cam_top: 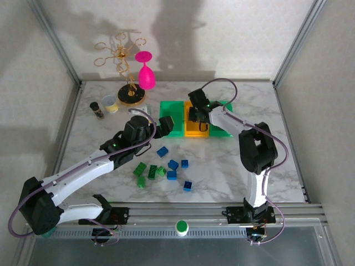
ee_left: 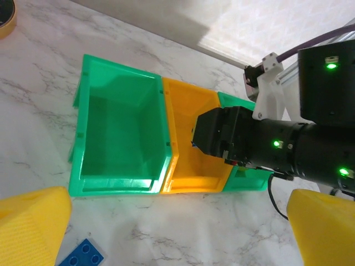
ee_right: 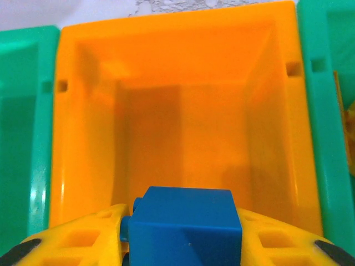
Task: Sort the legos into containers by color
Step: Place the lego in the container.
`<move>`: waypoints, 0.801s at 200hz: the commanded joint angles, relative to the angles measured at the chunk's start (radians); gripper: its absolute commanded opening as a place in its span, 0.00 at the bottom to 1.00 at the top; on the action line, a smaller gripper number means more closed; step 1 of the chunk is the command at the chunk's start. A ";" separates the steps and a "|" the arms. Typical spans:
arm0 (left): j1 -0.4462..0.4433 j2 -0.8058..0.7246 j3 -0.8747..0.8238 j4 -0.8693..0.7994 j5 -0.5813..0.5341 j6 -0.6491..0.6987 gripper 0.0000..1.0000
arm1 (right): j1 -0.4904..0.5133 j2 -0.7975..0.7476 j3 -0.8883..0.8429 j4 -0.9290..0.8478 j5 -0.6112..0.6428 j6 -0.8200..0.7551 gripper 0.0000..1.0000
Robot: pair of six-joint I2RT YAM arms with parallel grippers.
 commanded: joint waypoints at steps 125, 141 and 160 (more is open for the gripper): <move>0.078 -0.016 -0.042 0.030 0.046 -0.013 1.00 | -0.046 0.195 0.174 0.017 -0.027 -0.053 0.54; 0.083 -0.018 -0.043 0.029 0.049 -0.014 1.00 | -0.046 0.178 0.180 0.004 -0.024 -0.056 0.54; 0.086 -0.024 -0.044 0.029 0.058 -0.020 1.00 | -0.046 0.140 0.175 -0.002 -0.034 -0.061 0.56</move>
